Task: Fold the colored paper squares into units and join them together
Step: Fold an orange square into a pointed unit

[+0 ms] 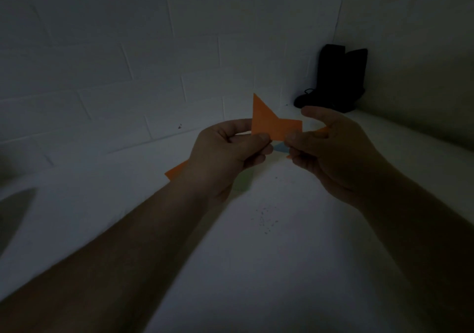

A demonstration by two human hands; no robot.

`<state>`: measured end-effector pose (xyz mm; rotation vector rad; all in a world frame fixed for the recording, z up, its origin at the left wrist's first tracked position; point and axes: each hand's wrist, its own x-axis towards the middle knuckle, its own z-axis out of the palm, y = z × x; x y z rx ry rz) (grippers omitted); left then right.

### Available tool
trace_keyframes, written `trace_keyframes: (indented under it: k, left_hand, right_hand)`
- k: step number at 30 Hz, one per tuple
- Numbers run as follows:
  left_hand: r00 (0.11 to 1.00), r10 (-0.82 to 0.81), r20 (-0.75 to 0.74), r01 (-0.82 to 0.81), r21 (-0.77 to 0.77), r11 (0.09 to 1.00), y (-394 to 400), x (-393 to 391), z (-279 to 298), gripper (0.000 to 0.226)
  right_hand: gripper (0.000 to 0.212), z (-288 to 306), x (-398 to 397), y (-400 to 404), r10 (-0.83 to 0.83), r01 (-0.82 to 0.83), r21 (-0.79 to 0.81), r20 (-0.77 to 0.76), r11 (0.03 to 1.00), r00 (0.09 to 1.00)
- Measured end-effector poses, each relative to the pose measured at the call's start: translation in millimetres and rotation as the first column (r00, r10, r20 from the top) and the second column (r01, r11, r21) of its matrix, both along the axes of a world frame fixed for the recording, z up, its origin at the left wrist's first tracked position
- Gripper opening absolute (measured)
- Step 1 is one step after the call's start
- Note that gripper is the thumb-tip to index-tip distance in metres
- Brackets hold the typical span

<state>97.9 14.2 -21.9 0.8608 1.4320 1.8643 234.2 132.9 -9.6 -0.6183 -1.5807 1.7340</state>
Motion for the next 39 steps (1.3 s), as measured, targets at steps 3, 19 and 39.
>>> trace_keyframes:
  k: [3,19,39]
  left_hand:
    - [1.000,0.008,0.011,-0.008,0.000,1.000,0.1,-1.3,0.0,0.027]
    - [0.992,-0.028,-0.126,0.027,-0.010,1.000,2.3,6.7,-4.0,0.035]
    - [0.993,-0.012,-0.114,0.008,-0.034,0.999,-0.9,2.3,-0.2,0.056]
  right_hand:
    - [0.065,0.7,1.4,-1.7,0.031,-0.031,0.032,0.018,0.999,0.999]
    - [0.070,-5.7,-3.0,-7.0,-0.019,0.005,0.191,0.072,0.981,0.997]
    - [0.089,-9.4,-2.1,-11.2,-0.056,0.000,0.352,0.149,0.936,0.987]
